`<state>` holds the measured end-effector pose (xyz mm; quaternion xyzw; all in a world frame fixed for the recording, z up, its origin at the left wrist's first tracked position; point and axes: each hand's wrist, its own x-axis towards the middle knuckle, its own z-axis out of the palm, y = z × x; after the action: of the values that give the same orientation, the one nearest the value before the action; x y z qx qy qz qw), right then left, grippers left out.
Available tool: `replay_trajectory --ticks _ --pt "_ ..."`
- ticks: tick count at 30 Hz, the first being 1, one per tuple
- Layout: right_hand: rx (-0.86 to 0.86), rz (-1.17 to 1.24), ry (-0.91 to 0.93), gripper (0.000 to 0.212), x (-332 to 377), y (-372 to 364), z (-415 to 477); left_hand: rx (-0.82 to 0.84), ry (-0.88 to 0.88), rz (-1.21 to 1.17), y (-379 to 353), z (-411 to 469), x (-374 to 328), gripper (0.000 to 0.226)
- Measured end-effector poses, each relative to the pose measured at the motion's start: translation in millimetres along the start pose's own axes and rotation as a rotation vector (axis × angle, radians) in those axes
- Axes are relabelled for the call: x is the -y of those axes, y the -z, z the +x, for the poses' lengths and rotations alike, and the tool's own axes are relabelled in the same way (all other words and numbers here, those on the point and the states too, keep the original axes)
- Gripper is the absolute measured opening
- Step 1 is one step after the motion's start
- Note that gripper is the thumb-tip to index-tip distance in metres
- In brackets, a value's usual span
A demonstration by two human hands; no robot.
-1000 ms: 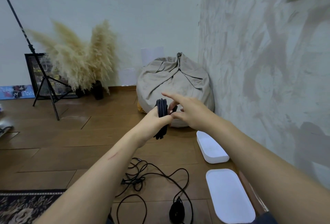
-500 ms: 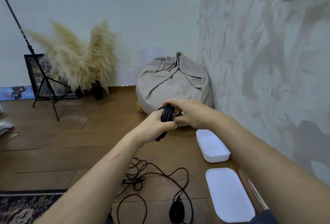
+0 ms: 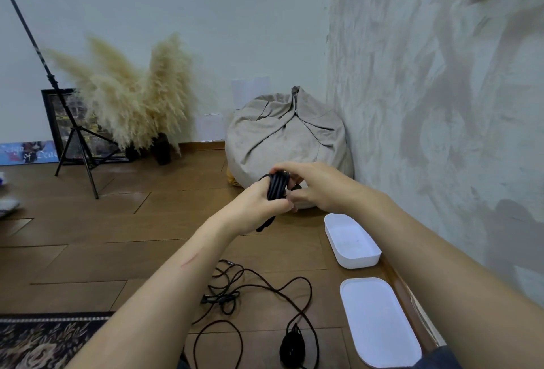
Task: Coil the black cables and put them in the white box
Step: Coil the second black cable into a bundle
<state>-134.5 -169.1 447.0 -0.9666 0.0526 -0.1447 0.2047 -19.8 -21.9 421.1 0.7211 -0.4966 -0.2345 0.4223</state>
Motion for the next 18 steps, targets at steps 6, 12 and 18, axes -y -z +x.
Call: replay_trajectory --ticks 6,12,18 --pt "-0.044 -0.031 0.006 0.052 -3.1 -7.0 2.1 -0.038 0.005 0.004 2.9 1.3 6.2 0.022" --pt "0.016 -0.076 0.029 0.068 0.4 -3.6 0.6 -0.005 -0.032 0.038 5.1 0.9 8.8 0.016" --pt "0.057 -0.038 0.01 0.057 -2.7 1.9 2.5 0.014 -0.034 0.054 1.4 0.3 4.5 0.024"
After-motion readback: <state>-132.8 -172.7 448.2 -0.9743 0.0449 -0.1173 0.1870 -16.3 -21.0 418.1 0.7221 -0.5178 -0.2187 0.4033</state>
